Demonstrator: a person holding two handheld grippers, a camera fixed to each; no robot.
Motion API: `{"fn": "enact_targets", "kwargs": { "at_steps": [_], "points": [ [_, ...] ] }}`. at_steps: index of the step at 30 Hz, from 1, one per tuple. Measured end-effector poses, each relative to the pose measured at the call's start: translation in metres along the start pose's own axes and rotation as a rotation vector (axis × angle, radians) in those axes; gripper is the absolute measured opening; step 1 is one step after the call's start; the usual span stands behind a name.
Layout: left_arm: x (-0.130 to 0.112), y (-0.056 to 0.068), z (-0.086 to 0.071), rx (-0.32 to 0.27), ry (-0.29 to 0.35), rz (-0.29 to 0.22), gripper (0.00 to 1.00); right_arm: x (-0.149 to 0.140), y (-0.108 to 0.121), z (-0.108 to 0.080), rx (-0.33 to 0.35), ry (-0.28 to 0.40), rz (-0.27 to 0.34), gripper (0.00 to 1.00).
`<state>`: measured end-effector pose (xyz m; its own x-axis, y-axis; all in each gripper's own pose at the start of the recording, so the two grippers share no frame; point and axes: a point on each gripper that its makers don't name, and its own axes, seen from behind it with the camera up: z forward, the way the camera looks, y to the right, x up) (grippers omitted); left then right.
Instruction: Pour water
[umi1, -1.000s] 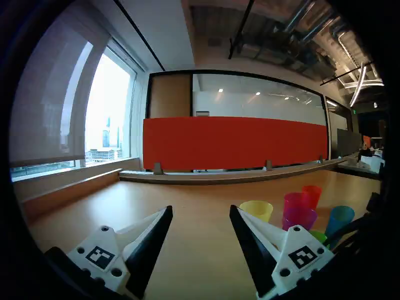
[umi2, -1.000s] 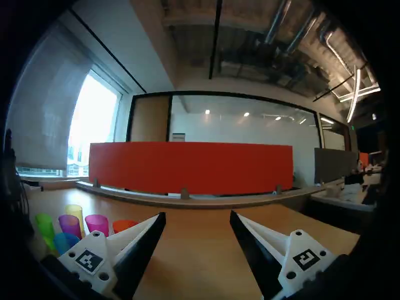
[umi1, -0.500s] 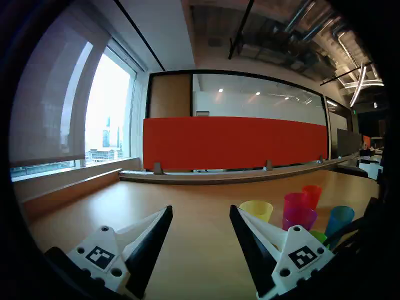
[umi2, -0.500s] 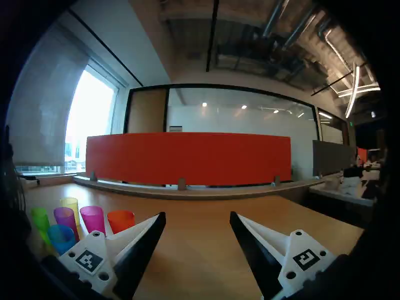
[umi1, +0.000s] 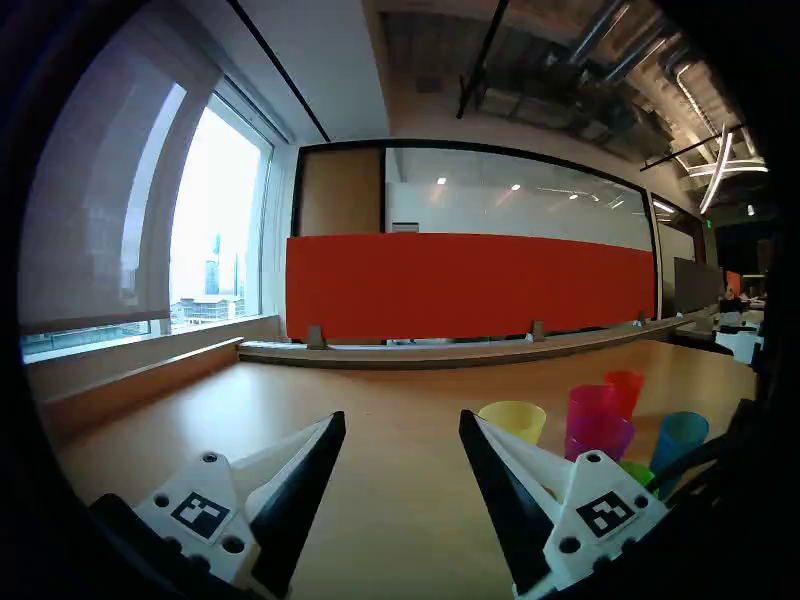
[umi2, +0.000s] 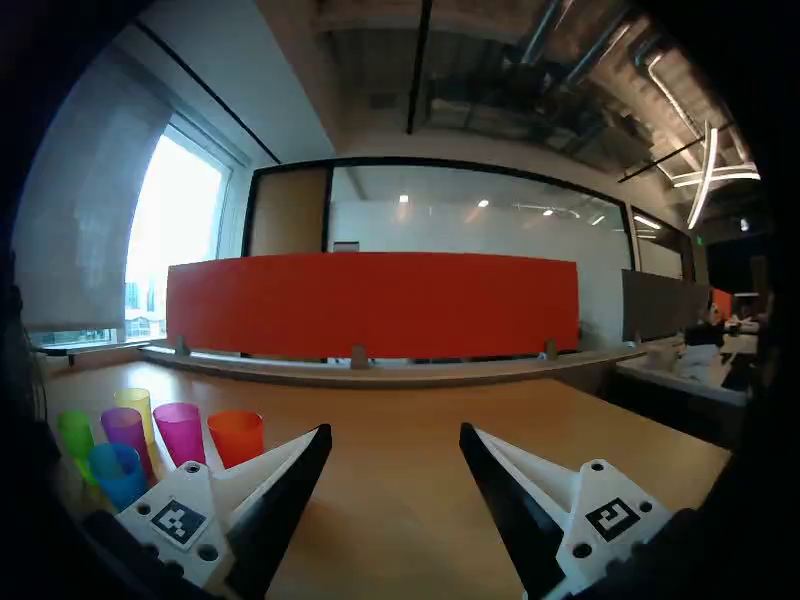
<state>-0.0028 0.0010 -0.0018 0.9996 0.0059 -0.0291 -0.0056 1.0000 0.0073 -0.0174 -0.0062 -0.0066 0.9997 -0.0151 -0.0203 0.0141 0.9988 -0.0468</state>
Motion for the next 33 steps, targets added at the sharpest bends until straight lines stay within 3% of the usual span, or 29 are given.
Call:
{"fn": "enact_targets", "kwargs": {
  "at_steps": [33],
  "points": [
    [-0.0005,0.0001,-0.0003,0.0,0.0,0.001,0.84,-0.0041,0.0014,0.0007,-0.005,-0.016,0.001,0.99]
  ]
}}
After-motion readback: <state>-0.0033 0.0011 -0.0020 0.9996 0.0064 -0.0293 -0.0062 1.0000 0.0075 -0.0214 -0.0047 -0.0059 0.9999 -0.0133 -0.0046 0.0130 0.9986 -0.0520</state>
